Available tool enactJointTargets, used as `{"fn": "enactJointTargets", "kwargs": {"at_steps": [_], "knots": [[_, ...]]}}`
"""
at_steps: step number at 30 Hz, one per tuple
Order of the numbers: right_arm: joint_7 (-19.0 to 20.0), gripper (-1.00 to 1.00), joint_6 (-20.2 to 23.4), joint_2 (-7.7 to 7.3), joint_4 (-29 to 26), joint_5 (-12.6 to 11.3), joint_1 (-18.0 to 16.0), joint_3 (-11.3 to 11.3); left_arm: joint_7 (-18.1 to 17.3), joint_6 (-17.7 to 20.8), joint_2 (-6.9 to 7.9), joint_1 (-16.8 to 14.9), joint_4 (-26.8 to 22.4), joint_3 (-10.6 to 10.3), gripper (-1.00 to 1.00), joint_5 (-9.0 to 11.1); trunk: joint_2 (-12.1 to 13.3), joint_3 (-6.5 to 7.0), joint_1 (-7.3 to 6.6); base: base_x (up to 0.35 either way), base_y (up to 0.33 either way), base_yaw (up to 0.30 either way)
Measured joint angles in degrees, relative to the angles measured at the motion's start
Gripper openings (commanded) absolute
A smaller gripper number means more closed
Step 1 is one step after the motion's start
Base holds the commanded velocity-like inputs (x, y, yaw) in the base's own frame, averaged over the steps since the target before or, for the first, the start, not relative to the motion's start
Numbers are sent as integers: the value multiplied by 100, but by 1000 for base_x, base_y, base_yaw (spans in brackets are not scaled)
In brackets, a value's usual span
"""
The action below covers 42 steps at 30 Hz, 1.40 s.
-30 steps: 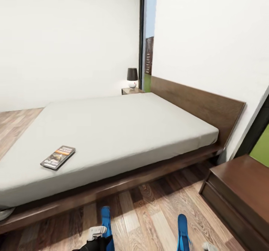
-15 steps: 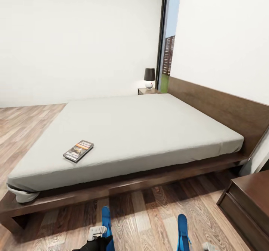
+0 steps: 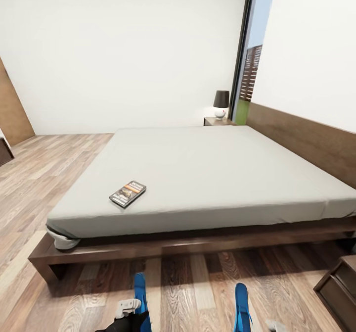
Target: In the bedroom, move the book from the bed onto either nightstand, and place the two sandals side by side next to the bed.
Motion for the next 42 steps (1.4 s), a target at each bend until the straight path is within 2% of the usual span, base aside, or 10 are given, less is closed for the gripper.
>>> {"fn": "enactJointTargets", "kwargs": {"at_steps": [10, 29, 30, 32, 33, 34, 37, 39, 42], "knots": [[5, -100, 0, 0, -1, -6, 1, 0, 0, -1, 0, -1, 0, 2, -100, 2, 0, 0, 0, 0, 0, 245], [11, -100, 2, -24, -10, -36, 2, -12, 0, -1, -1, -2, -1, 4, -100, 2, 0, 0, 0, 0, 0, 9], [38, -100, 4, -70, -17, -38, 1, -32, 166, 42, 148, -15, -36, 46, -100, 2, 0, 0, 0, 0, 0, 0], [46, -100, 7, -76, -18, -35, 2, -33, 739, 178, 239, -54, -57, 45, -100, -15, 0, 0, 0, 0, 0, 0], [48, -100, 9, -80, -18, -39, 2, -45, 1439, 398, 269, -89, -155, 57, -100, -37, 0, 0, 0, 0, 0, 0], [49, -100, 9, -82, -18, -39, 2, -46, 1993, 580, 278, -127, -294, 40, -100, -40, 0, 1, 0, 0, 0, 0], [50, -100, 10, -82, -19, -42, 2, -49, 3416, 1133, 292, -226, -908, 18, -100, -110, 0, 1, 0, 0, 0, 0], [50, -100, 10, -86, -19, -43, 2, -51, 3794, 1297, 297, -248, -1079, 14, -100, -268, 0, 1, 0, 0, 0, 0], [50, -100, 10, -99, -19, -45, 2, -58, 4139, 1395, 301, -336, -1170, 11, -100, -786, 0, 1, 0, 0, 0, 0]]}}
